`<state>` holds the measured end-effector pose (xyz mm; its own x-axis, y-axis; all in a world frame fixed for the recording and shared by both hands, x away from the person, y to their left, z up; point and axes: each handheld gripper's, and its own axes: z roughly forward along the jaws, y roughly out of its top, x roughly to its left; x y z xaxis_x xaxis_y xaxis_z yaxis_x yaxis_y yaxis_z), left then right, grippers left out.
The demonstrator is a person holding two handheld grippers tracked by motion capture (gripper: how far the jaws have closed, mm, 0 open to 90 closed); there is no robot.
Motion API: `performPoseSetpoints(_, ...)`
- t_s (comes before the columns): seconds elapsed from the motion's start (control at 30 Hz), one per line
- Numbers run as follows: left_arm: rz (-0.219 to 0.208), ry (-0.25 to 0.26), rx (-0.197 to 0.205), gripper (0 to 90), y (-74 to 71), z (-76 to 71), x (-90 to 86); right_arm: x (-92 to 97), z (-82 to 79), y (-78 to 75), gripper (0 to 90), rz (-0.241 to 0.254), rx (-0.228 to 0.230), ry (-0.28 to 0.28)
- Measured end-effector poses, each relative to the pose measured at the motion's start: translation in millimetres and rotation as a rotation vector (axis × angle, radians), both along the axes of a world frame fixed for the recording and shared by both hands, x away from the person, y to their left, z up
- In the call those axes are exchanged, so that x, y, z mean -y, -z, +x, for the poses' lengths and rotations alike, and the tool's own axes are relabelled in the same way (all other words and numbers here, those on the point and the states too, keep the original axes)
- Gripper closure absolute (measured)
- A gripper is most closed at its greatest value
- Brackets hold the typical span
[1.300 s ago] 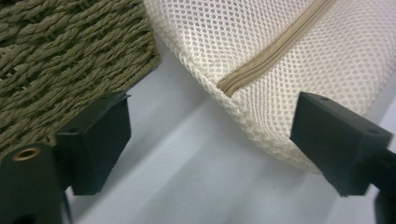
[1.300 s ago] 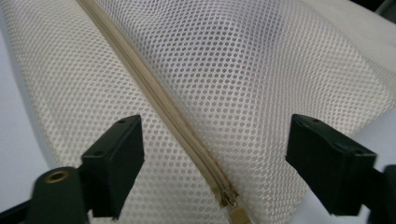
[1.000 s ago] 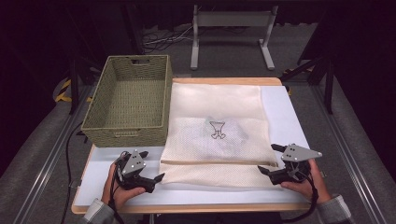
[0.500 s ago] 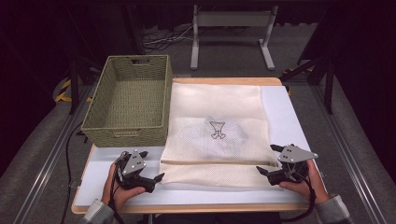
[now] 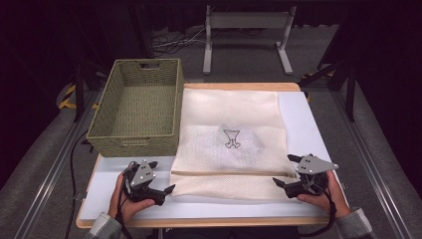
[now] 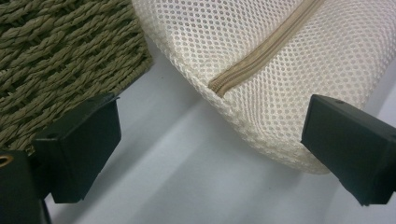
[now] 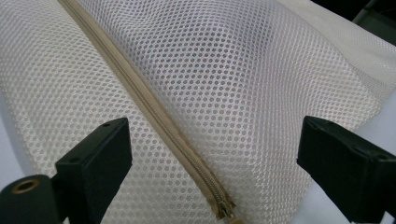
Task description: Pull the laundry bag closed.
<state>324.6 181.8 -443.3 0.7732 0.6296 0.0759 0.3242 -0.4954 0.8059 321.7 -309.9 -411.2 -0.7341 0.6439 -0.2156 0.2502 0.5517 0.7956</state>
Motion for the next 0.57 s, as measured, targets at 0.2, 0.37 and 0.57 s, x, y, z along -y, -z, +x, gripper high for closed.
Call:
performPoseSetpoints(0.2, 0.002, -0.002, -0.002, 5.5, 0.1, 0.9, 0.3, 0.9, 0.1, 0.2, 10.5, -0.001, 0.001, -0.002)
performPoseSetpoints(0.37, -0.001, -0.006, -0.003, 5.4, 0.2, 1.9, 0.5, 0.8, 0.0, -0.3, 10.9, -0.001, 0.002, 0.002)
performPoseSetpoints(0.57, -0.001, -0.006, 0.002, 5.4, -0.2, 1.6, 0.1, 1.1, 0.3, -0.7, 10.9, 0.002, 0.004, 0.003)
